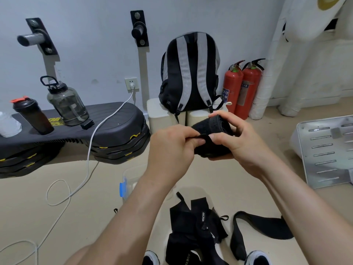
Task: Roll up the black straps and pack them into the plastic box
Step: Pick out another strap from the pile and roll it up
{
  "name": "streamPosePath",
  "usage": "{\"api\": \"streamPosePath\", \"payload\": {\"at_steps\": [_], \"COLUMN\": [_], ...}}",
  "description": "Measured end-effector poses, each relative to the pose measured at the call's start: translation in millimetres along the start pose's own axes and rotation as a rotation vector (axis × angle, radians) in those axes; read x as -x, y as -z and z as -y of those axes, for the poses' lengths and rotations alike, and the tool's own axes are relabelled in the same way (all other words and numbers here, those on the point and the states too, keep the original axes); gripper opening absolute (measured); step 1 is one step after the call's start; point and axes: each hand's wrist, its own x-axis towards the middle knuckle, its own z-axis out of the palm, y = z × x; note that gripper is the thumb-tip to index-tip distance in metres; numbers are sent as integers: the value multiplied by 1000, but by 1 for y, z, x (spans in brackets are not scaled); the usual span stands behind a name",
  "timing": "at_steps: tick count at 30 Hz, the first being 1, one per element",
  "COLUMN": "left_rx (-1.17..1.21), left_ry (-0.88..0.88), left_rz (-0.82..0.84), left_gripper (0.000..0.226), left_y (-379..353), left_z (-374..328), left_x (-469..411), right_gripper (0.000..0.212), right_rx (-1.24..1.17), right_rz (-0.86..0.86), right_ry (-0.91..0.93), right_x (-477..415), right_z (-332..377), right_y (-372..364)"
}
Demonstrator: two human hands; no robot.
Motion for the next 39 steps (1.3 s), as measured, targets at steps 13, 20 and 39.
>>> {"api": "streamPosePath", "payload": {"at_steps": [13,20,39], "left_rx": [194,324,495], "left_ry": [341,457,689], "left_rz": [72,62,155], "left_gripper": [28,20,36], "left_y": [0,0,-10], "left_z": [4,13,31], "left_x": [-7,-9,-10], "right_gripper": [41,39,37], "right_rx": [-43,-41,-77], "right_rz": [14,27,77], "right_ry": [0,2,-31], "right_x": [-2,-3,4], "right_z": [-8,-11,-24], "right_y": [-10,-15,-49]}}
